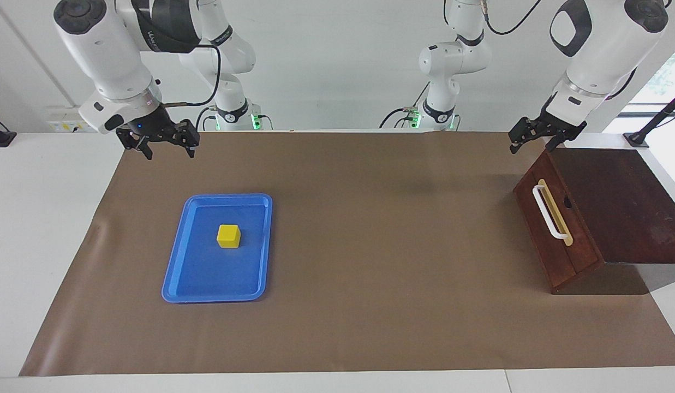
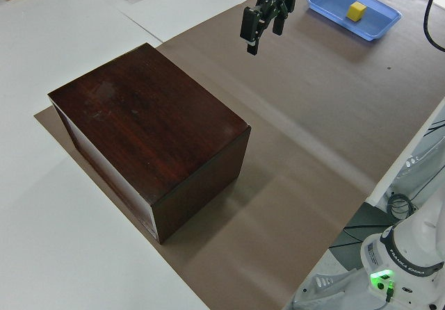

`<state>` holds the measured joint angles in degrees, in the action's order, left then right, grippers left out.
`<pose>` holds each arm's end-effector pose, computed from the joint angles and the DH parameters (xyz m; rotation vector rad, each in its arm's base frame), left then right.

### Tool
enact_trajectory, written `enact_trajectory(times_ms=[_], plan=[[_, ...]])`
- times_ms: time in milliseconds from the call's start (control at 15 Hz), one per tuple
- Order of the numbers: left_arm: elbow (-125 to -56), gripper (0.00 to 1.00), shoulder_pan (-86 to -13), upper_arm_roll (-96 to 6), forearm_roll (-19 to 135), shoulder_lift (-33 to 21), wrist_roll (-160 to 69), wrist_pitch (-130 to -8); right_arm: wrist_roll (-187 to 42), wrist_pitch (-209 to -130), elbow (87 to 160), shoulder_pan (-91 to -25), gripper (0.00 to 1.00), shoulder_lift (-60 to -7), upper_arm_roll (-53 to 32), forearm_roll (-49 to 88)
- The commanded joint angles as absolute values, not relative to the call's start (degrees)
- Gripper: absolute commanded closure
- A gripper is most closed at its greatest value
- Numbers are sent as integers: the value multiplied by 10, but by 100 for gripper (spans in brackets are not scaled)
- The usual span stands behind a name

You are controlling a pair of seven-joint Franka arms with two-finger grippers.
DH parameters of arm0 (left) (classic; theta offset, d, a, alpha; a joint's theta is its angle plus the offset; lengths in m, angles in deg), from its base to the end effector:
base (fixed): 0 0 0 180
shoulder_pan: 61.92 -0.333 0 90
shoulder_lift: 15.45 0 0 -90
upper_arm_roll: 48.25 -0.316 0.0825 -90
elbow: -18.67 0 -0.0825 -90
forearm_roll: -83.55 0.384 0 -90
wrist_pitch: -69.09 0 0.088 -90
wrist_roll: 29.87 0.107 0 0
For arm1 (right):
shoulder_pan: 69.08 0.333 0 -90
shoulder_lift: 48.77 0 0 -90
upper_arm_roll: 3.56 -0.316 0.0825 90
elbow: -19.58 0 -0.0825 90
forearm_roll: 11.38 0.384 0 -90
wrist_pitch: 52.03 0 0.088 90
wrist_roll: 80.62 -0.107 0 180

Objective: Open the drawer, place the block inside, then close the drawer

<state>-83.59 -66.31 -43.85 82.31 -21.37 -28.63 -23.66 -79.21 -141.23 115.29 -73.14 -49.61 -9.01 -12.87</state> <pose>0.5214 -0.0041 0.5830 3.1256 -0.0304 -0.0982 0.5444 0.0107 0.5846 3.1095 0.0773 -0.1541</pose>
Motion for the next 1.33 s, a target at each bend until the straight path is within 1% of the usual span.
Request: enact_trajectory(times_ms=[0, 267, 467, 533, 667, 800, 1067, 1267], plan=[[-837, 0, -665, -439, 814, -217, -279, -229, -802, -1421, 1168, -733, 0, -509, -92, -121], [-837, 0, -666, -439, 815, -218, -279, -229, -797, -1421, 1163, -734, 0, -513, -91, -121], [-850, 0, -666, -439, 816, -221, -278, -246, -709, -1396, 1167, -740, 0, -518, -91, -111], [-856, 0, -665, -439, 816, -223, -277, -252, -726, -1411, 1170, -741, 0, -517, -89, -94], [-868, 0, -651, -435, 826, -222, -279, -271, -840, -1445, 1179, -741, 0, -516, -89, -88], [-868, 0, -639, -434, 858, -218, -282, -285, -914, -1469, 1178, -741, 0, -503, -88, -91], [-869, 0, -598, -434, 924, -201, -316, -307, -1153, -1491, 1171, -753, 0, -465, -87, -105], [-881, 0, -585, -434, 957, -188, -333, -331, -1298, -1506, 1170, -762, 0, -439, -88, -96]])
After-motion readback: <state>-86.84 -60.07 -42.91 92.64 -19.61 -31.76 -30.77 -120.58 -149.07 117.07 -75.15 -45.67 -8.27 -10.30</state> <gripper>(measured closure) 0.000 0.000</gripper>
